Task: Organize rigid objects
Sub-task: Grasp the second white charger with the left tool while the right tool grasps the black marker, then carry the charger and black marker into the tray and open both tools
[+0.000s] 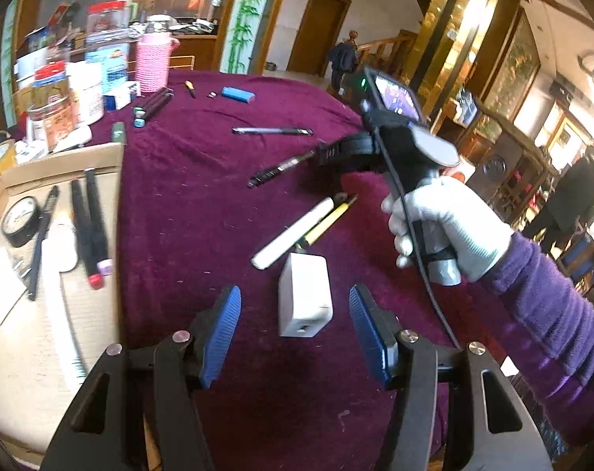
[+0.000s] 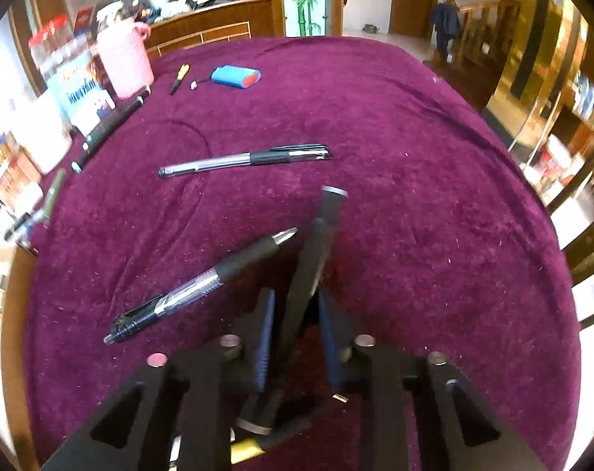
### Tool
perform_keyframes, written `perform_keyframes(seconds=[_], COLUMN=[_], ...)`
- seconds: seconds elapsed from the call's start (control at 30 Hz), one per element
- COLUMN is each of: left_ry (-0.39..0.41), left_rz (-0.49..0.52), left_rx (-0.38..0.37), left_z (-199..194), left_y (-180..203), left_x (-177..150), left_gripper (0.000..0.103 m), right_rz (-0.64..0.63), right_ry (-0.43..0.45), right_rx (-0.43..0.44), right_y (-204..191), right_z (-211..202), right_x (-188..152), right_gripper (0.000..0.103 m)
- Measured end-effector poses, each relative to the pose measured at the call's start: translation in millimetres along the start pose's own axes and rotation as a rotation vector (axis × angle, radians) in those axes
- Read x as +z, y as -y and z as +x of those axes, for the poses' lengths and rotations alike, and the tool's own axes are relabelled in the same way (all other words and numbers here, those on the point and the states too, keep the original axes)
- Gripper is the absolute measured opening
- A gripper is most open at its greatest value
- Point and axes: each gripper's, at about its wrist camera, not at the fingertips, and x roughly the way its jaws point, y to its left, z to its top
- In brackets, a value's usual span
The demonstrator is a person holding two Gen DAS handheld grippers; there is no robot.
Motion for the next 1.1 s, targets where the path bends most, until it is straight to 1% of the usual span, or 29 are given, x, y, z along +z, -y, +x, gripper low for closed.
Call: perform_keyframes(seconds=[0.13,0.17,0.2,0.23,0.27,0.33,0.4,0.53,0.67,0.77,0.83,0.97,1.1], left_ry=[-0.028,-0.039,-0.059,-0.075,-0.081,-0.082,-0.077,-0.042,0.021,0.071,0.094,0.127,0.118], left_rz=[0.038,0.042,0.038,0.028,0.007,-0.049,-0.077,-0.125,-0.166,-0.216,-0.259,-0.355,-0.435], left_rx=[0.026,0.036,0.037,0.048,0.03,-0.009,-0.01,-0.023,-0.039,-0.047,-0.038,0.045,0.119], left_z=[29,38,46,52,57,56,53,33,-3,-35,-54,-85,-100], left_y=[16,18,19,19,15,6,-2,-12,-25,-44,-63,-109,-147], left_x=[2,2,3,3,3,4,4,2,1,-2,-7,-22,-41], left_gripper=[0.057,0.055,0.047,0.026,0.024,0.024,0.023,0.023,0.024,0.024,0.024,0.024,0.024], right_rz=[0.098,0.114,0.134,0.145,0.154,0.176,0.193,0.197,0.174,0.147,0.126,0.065,-0.002], right_ry=[0.007,0.011,0.019,0.026,0.034,0.054,0.071,0.082,0.067,0.053,0.042,0.005,-0.039], right_rx=[0.089,0.11,0.139,0.161,0.178,0.236,0.294,0.38,0.46,0.522,0.562,0.635,0.69], right_y=[29,35,42,46,49,57,62,54,32,8,-10,-54,-101], right_z=[-10,-13,-19,-24,-27,-39,-49,-59,-73,-82,-86,-92,-91], right_x=[-6,-8,-11,-13,-15,-20,-25,-30,-38,-42,-46,-53,-63], right_gripper=[0.015,0.015,0.015,0.015,0.015,0.016,0.016,0.016,0.016,0.016,0.016,0.016,0.016])
